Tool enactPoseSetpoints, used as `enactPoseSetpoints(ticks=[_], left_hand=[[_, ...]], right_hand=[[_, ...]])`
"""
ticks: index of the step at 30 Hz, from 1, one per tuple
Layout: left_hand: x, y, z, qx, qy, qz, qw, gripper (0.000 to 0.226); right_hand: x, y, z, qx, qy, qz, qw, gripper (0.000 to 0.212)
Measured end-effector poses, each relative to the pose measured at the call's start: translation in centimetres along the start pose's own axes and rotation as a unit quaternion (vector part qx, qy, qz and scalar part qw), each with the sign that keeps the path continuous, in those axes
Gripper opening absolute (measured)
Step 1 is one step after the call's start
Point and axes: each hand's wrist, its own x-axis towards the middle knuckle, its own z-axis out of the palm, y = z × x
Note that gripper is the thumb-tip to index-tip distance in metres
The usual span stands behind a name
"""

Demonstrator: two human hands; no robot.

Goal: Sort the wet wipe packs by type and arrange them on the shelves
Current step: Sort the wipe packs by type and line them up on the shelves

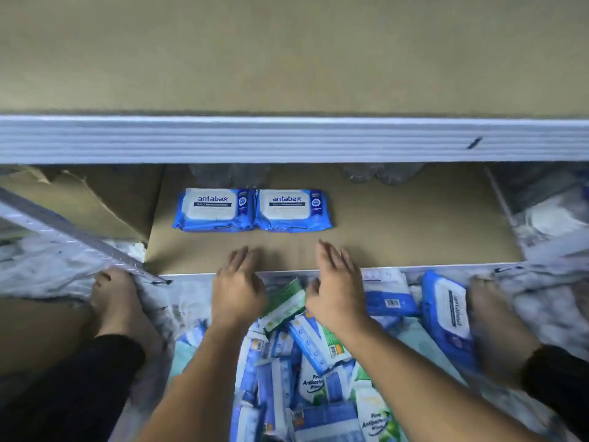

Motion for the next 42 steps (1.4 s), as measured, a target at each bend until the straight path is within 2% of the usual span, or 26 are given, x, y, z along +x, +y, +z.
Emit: enactPoseSetpoints(ticks=[2, 4, 7, 9, 10, 12, 17, 22, 26, 31, 35, 37, 42], left_hand=[[-3.1, 3.2, 1.0, -0.027, -0.027, -0.011, 0.999, 0.055], [-5.7, 6.3, 1.6, -0.044, -0.051, 0.009, 0.998, 0.052], [-8.4, 10.8, 1.6, -0.027, -0.087, 0.041, 0.995, 0.044], [-9.7, 13.2, 1.4, 0.002, -0.118, 0.05, 0.992, 0.049], [-10.3, 14.2, 1.5, 0.011, -0.128, 0.057, 0.99, 0.052], [-10.8, 15.9, 1.3, 0.007, -0.154, 0.057, 0.986, 0.056], [-9.5, 18.1, 2.1, 0.023, -0.216, 0.056, 0.974, 0.061], [-8.4, 17.7, 5.1, 0.023, -0.231, 0.054, 0.971, 0.066], [-7.3, 18.0, 7.0, 0.065, -0.245, 0.068, 0.965, 0.067], [-6.1, 17.6, 9.2, 0.109, -0.225, 0.07, 0.966, 0.068], [-4.8, 16.6, 10.4, 0.122, -0.218, 0.07, 0.966, 0.067], [-4.1, 15.8, 10.9, 0.112, -0.218, 0.085, 0.966, 0.061], [-3.4, 14.9, 10.6, 0.054, -0.188, 0.131, 0.972, 0.044]], right_hand=[[-3.8, 3.8, -1.6, 0.007, 0.078, 0.029, 0.997, 0.072], [-7.3, 7.5, -3.7, -0.006, 0.105, 0.078, 0.991, 0.065], [-11.3, 12.4, -6.7, -0.012, 0.05, 0.187, 0.981, 0.056], [-12.7, 14.5, -8.8, 0.018, 0.005, 0.271, 0.962, 0.05], [-13.2, 15.1, -9.7, 0.033, -0.014, 0.316, 0.948, 0.051], [-13.7, 15.8, -11.1, 0.054, -0.044, 0.354, 0.933, 0.055], [-12.6, 17.9, -11.2, 0.106, -0.044, 0.37, 0.922, 0.053], [-11.6, 19.9, -9.4, 0.13, -0.06, 0.39, 0.91, 0.062], [-10.3, 21.3, -7.8, 0.126, -0.067, 0.406, 0.903, 0.063], [-7.8, 23.0, -5.7, 0.093, -0.058, 0.412, 0.905, 0.085], [-6.2, 23.2, -5.1, 0.082, -0.099, 0.425, 0.896, 0.1], [-5.8, 23.4, -4.8, 0.064, -0.101, 0.429, 0.895, 0.099], [-5.7, 23.1, -5.6, 0.083, -0.055, 0.417, 0.904, 0.077]])
